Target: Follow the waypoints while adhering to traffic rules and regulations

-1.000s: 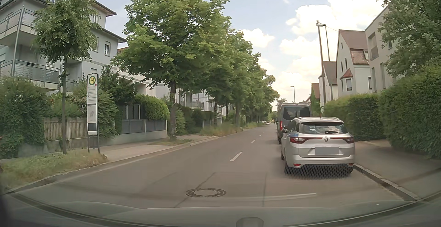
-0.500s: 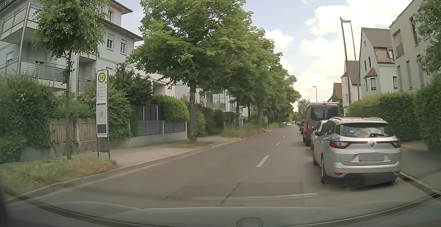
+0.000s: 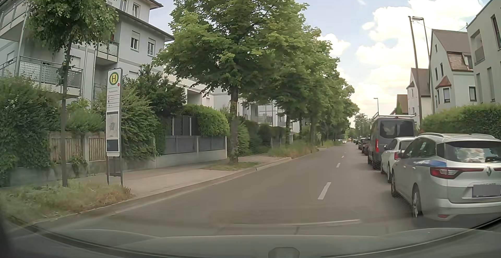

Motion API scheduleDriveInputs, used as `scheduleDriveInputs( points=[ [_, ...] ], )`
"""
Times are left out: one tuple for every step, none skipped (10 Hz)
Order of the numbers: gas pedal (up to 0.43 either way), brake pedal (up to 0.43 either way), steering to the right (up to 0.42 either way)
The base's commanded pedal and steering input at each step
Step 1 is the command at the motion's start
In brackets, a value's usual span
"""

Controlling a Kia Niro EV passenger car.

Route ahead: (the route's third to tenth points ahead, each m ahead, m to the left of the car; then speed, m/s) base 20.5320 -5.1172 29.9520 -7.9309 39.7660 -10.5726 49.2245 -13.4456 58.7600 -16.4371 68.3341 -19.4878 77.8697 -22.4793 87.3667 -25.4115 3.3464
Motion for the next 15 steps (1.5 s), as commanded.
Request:
scheduleDriveInputs(
  points=[
    [0.268,0.000,-0.001],
    [0.268,0.000,0.025],
    [0.268,0.000,0.051],
    [0.268,0.000,0.075],
    [0.268,0.000,0.088],
    [0.268,0.000,0.099],
    [0.268,0.000,0.112],
    [0.268,0.000,0.121],
    [0.268,0.000,0.127],
    [0.268,0.000,0.140],
    [0.268,0.000,0.149],
    [0.268,0.000,0.151],
    [0.268,0.000,0.152],
    [0.268,0.000,0.152],
    [0.280,0.000,0.151]
  ],
)
